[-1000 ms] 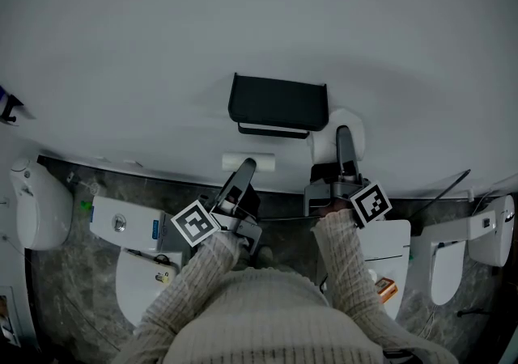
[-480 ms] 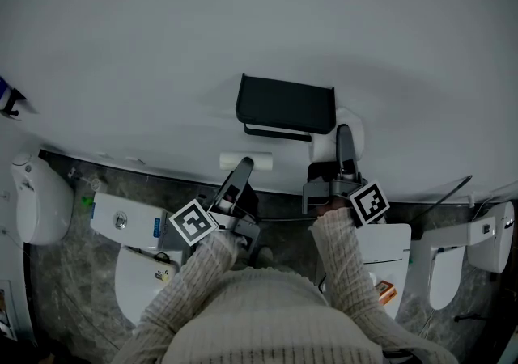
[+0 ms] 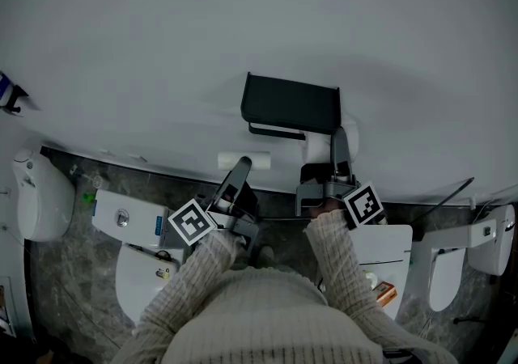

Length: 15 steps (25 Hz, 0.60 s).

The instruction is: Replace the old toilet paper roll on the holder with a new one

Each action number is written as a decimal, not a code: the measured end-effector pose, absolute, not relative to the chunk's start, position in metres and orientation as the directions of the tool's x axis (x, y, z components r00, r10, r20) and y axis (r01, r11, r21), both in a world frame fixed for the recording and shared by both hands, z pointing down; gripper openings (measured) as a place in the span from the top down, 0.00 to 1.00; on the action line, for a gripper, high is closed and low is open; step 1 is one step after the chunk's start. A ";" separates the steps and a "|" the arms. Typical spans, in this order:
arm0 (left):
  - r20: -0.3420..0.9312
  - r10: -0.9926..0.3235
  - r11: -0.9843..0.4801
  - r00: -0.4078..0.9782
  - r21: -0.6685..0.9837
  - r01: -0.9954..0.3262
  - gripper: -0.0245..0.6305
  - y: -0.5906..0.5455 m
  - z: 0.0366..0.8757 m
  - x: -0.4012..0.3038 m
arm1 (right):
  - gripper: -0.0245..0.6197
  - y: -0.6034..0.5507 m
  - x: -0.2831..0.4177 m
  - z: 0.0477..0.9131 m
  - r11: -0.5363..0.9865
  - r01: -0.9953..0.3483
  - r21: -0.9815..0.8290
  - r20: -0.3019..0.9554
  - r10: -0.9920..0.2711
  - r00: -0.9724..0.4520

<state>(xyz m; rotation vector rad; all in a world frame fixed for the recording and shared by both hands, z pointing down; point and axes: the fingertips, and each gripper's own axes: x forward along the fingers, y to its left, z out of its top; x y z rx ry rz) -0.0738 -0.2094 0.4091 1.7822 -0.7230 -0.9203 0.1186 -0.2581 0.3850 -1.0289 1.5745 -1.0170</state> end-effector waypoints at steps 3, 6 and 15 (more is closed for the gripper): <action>-0.265 -0.804 -0.357 0.532 0.931 -0.075 0.70 -0.209 0.409 -0.077 | 0.26 -0.257 0.116 0.385 0.297 -0.128 -0.946 -0.273 -0.945 -0.179; -0.266 -0.807 -0.356 0.527 0.932 -0.074 0.70 -0.208 0.409 -0.079 | 0.26 -0.256 0.112 0.386 0.300 -0.120 -0.946 -0.276 -0.945 -0.177; -0.275 -0.807 -0.364 0.523 0.928 -0.074 0.70 -0.203 0.409 -0.088 | 0.27 -0.245 0.087 0.388 0.319 -0.113 -0.941 -0.292 -0.934 -0.207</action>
